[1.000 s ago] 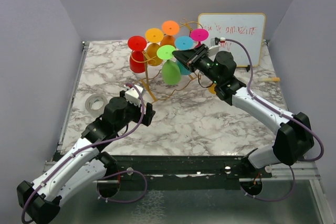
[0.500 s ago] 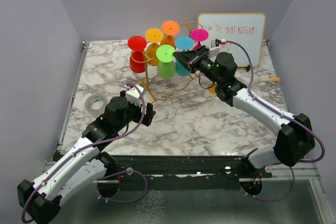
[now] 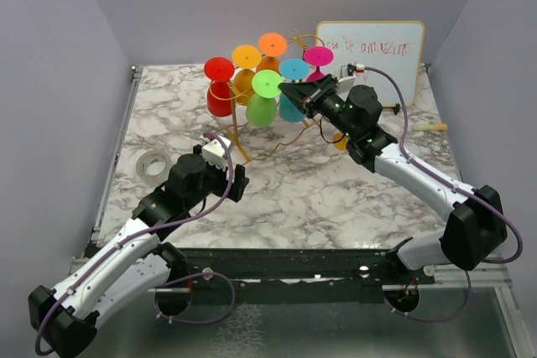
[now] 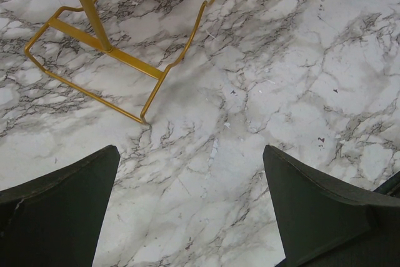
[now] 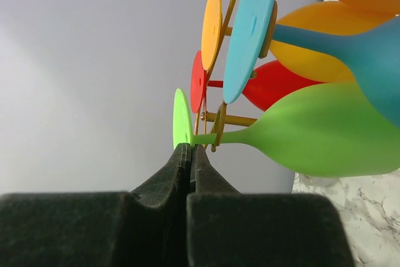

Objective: Take the wine glass off the wine glass rack
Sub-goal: Pick up the wine glass from the wine rack.

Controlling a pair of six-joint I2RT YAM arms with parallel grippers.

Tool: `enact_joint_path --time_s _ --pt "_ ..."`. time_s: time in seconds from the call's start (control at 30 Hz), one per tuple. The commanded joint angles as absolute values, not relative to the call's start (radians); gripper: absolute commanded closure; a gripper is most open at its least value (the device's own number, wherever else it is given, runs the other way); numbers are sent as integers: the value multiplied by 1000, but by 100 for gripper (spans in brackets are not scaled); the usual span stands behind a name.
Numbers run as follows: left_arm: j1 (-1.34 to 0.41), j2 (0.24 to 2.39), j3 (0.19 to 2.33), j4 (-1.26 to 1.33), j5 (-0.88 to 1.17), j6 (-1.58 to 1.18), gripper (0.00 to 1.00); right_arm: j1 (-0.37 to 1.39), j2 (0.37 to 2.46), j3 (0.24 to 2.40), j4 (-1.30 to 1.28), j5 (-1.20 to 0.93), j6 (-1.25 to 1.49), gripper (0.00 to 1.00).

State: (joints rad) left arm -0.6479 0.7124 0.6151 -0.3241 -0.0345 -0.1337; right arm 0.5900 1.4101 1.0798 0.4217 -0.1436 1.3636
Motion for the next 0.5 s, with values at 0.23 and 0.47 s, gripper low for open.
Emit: enact_joint_path --time_s 0.23,0.47 --pt "-642 721 656 -333 -9 -131 1 597 1361 1058 399 -109 1370 99" --pt "-641 715 657 -336 -11 -131 1 596 1346 1050 386 -104 1370 99"
